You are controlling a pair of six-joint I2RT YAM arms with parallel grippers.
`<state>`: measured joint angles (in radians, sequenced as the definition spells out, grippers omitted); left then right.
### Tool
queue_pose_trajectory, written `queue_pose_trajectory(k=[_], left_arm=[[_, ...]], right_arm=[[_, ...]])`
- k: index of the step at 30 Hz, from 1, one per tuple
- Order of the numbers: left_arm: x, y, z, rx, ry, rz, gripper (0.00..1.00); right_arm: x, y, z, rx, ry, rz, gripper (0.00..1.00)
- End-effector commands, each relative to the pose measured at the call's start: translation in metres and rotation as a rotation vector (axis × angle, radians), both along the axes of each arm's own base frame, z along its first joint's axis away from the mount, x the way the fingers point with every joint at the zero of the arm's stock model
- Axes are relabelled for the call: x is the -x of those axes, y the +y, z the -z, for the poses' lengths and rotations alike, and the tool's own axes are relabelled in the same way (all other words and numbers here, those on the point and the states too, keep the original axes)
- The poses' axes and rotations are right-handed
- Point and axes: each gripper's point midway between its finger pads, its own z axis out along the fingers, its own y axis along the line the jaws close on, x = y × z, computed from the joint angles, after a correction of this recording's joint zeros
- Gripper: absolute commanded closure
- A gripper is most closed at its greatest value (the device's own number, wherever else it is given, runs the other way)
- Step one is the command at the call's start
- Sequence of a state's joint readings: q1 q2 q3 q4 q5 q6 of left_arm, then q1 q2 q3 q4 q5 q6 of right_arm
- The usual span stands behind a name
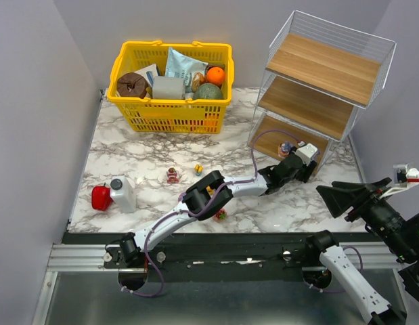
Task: Place and organize the plastic toys onto the shelf
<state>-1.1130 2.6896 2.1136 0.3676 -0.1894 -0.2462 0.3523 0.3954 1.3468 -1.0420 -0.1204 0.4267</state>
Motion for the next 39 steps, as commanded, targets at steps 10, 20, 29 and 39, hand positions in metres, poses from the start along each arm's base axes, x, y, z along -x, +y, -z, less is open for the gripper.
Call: queue_pose_trajectory(k=[10, 20, 29, 39], left_arm=[[0.0, -0.001, 0.003, -0.002, 0.0, 0.029, 0.29], [-0.001, 0.002, 0.001, -0.004, -0.01, 0.031, 0.14], [0.015, 0.006, 0.002, 0.016, -0.021, 0.026, 0.19], [0.026, 0.015, -0.003, 0.037, -0.04, 0.036, 0.36]], right_arm=[[0.004, -0.005, -0.002, 0.005, 0.004, 0.017, 0.32], [0.002, -0.006, 0.001, 0.014, 0.012, 0.025, 0.31], [0.001, -0.007, 0.006, 0.022, 0.017, 0.034, 0.31], [0.0, -0.01, 0.011, 0.03, 0.02, 0.049, 0.31]])
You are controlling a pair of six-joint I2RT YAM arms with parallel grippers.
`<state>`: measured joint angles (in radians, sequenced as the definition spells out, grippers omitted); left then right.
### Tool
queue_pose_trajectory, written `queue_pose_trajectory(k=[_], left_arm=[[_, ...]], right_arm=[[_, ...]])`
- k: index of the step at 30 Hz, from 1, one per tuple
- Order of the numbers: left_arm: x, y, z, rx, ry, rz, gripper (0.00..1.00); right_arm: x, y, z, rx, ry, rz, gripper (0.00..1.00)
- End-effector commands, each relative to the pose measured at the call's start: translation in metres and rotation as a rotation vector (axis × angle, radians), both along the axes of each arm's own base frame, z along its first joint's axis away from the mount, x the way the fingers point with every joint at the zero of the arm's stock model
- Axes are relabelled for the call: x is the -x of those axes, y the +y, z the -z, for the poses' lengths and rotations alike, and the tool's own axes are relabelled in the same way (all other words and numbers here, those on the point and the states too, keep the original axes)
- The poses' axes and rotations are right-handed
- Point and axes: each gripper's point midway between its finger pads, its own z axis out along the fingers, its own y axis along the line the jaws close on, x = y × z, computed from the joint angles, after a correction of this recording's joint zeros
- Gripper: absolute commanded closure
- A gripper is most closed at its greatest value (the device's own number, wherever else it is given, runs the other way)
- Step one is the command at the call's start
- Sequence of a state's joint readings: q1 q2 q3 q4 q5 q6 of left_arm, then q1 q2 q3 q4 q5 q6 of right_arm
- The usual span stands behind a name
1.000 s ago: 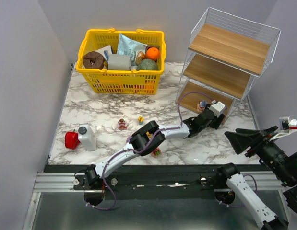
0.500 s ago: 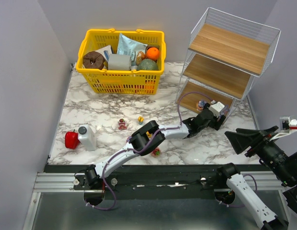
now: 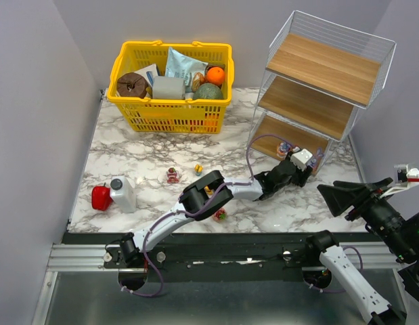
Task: Place and organize the plastic toys onto the shelf
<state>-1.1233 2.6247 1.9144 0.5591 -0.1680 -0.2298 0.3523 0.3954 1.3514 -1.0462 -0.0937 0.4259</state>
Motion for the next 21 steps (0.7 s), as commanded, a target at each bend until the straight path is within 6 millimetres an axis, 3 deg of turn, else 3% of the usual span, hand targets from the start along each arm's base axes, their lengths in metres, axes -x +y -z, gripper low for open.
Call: queue_pose_trajectory(k=[1, 6, 21], left_arm=[[0.011, 0.005, -0.007, -0.003, -0.009, 0.003, 0.38], [0.012, 0.006, -0.012, 0.008, -0.014, 0.003, 0.44], [0.0, 0.001, -0.013, -0.005, -0.019, -0.053, 0.47]], right_arm=[[0.001, -0.005, 0.012, 0.027, 0.023, 0.022, 0.31], [0.001, -0.005, 0.013, 0.028, 0.021, 0.019, 0.31], [-0.001, -0.007, 0.019, 0.035, 0.032, 0.033, 0.3]])
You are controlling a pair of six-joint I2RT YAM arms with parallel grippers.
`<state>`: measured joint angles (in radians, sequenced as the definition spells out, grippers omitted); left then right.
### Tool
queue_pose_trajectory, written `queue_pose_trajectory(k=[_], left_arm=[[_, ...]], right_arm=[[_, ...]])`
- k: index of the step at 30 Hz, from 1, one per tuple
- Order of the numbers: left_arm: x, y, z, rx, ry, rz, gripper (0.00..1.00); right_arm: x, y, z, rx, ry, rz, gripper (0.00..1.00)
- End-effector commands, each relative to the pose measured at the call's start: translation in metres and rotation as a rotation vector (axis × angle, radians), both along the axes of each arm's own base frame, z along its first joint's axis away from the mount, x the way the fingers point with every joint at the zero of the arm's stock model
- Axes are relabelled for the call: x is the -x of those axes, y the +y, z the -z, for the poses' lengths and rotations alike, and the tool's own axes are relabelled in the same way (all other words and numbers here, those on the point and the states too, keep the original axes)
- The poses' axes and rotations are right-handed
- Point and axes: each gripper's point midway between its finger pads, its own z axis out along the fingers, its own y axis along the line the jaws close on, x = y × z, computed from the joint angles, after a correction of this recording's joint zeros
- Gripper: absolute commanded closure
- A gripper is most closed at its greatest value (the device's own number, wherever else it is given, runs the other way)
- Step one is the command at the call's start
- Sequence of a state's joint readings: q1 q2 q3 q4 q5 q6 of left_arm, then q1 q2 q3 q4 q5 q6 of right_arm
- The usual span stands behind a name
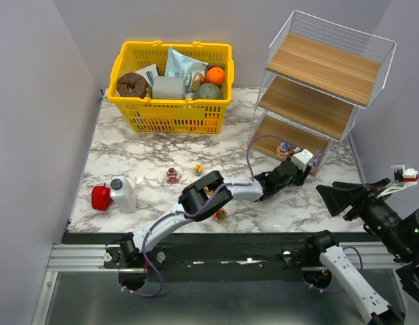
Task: Place and organize the plastic toys onto the shelf
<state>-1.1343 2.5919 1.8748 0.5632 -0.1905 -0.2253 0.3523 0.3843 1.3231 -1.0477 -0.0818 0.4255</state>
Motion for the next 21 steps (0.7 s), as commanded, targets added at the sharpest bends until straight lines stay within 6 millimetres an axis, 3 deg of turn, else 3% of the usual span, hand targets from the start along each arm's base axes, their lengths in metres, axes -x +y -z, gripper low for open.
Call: queue_pose_trajectory(k=[1, 7, 11, 12, 21], left_arm=[[-0.006, -0.003, -0.006, -0.001, -0.012, -0.042, 0.47], [-0.008, -0.007, -0.004, -0.014, -0.014, -0.036, 0.5], [-0.005, 0.001, -0.004, -0.016, -0.017, -0.037, 0.5], [-0.003, 0.002, -0.017, 0.0, -0.025, -0.037, 0.49], [0.012, 0.045, -0.078, 0.06, -0.097, -0.076, 0.4]], right_arm=[[0.001, -0.006, 0.01, 0.027, 0.015, 0.021, 0.3], [0.0, -0.006, 0.009, 0.032, 0.013, 0.023, 0.3], [0.0, -0.006, 0.011, 0.034, 0.014, 0.026, 0.3], [-0.001, -0.006, 0.012, 0.035, 0.016, 0.024, 0.3], [-0.007, -0.009, 0.019, 0.023, 0.039, 0.058, 0.3]])
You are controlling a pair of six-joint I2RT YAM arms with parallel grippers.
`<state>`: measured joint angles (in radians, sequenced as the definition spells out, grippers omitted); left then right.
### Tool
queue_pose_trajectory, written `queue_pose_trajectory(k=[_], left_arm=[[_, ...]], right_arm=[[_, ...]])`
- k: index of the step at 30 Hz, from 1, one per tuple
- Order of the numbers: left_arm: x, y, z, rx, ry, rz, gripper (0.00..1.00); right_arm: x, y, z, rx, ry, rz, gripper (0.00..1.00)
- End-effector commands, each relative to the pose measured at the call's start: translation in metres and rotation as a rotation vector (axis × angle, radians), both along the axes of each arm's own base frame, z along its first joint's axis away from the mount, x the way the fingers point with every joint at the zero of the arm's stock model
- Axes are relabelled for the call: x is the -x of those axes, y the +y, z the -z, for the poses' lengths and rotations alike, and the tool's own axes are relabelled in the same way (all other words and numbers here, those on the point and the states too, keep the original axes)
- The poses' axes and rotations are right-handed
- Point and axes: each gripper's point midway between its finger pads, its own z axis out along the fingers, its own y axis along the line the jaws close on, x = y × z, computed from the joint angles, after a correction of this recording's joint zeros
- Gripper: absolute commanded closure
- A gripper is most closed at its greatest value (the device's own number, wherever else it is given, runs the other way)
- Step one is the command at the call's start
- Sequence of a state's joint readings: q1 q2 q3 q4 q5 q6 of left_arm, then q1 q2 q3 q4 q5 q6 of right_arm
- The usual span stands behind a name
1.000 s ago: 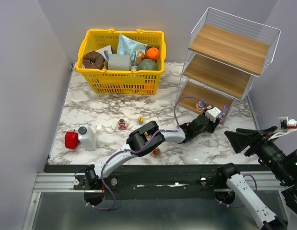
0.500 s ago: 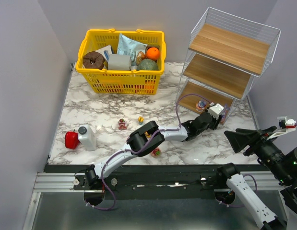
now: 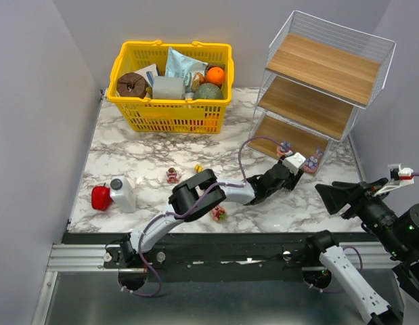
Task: Place and organize the plastic toys onto the shelf
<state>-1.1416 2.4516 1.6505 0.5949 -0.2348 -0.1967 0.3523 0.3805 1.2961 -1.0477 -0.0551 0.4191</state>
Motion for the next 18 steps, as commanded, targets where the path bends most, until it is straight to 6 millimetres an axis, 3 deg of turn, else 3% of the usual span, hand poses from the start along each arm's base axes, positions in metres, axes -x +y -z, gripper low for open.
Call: queue_pose_trajectory(k=[1, 7, 8, 9, 18], left_arm=[[0.001, 0.012, -0.082, 0.131, -0.093, -0.044, 0.38], [0.008, 0.051, -0.11, 0.137, -0.082, -0.101, 0.29], [0.011, 0.062, -0.098, 0.094, -0.062, -0.117, 0.28], [0.01, 0.072, -0.115, 0.111, -0.069, -0.149, 0.27], [0.008, 0.133, -0.112, 0.044, 0.015, -0.225, 0.13]], right_arm=[[-0.001, -0.005, 0.012, 0.007, 0.025, 0.032, 0.3], [-0.006, -0.001, 0.024, 0.004, 0.043, 0.024, 0.3], [-0.007, -0.001, 0.027, 0.007, 0.047, 0.026, 0.3], [-0.008, 0.0, 0.03, 0.007, 0.053, 0.021, 0.3], [-0.013, 0.003, 0.036, 0.002, 0.055, 0.016, 0.23]])
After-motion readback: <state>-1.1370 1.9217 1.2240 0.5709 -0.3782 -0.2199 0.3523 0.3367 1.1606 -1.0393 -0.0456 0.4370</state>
